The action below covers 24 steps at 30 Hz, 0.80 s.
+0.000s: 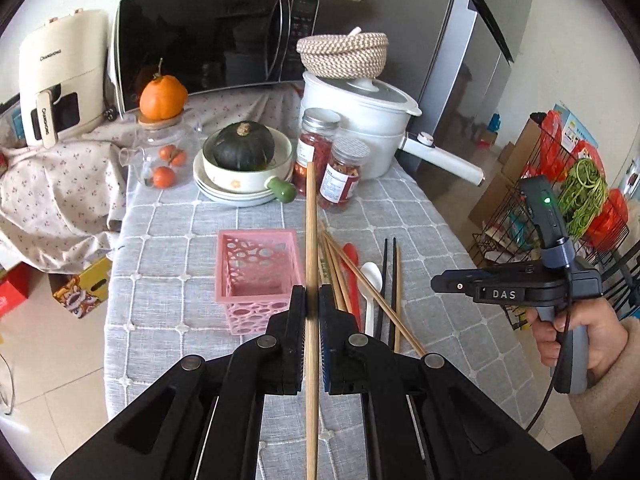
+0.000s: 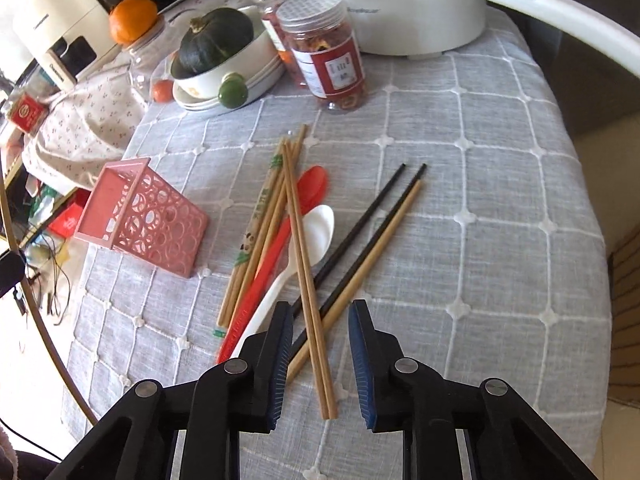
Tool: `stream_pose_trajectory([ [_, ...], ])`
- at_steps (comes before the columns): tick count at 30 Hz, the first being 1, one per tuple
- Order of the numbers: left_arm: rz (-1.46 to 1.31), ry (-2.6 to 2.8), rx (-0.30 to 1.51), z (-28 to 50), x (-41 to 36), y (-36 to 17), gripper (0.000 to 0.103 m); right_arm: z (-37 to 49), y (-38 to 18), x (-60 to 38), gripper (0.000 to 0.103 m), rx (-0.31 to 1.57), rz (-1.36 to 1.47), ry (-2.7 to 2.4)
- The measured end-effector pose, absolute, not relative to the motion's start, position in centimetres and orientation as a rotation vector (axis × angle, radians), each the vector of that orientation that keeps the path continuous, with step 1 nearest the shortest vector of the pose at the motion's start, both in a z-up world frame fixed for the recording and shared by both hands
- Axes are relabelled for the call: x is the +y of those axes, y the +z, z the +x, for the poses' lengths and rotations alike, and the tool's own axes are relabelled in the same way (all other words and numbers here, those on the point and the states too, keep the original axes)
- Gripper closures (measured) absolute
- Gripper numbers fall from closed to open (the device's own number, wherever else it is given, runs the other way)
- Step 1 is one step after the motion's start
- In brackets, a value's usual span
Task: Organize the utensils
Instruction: 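Lift the wooden chopstick with the left tool while the right tool grasps wooden chopsticks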
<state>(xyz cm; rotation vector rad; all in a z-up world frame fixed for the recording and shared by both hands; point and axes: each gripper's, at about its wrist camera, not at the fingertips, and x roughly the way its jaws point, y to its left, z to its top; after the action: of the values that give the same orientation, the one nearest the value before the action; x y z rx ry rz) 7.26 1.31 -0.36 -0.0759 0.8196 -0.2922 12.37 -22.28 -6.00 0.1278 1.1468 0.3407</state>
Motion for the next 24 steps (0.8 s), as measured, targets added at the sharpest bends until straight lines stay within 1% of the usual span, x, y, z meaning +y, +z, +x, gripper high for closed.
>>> stream_pose_trajectory([
  [5,-0.108,-0.271,0.773,7.4,2.6,0.0,0.097,15.5,-6.8,-20.1,0.079,1.145,0.023,0.383],
  [9,-0.119,-0.244,0.771,7.7,3.4,-0.6,0.097,17.4,-8.2,-18.1,0.080,1.146,-0.036,0.429],
  [15,-0.132,-0.206,0.783,8.5,4.2,-1.3,0.097,19.9,-10.9,-16.2,0.080,1.176,-0.072,0.441],
  [24,-0.135,-0.189,0.793,8.9,4.5,-1.8,0.097,21.8,-12.8,-14.8,0.079,1.198,-0.088,0.410],
])
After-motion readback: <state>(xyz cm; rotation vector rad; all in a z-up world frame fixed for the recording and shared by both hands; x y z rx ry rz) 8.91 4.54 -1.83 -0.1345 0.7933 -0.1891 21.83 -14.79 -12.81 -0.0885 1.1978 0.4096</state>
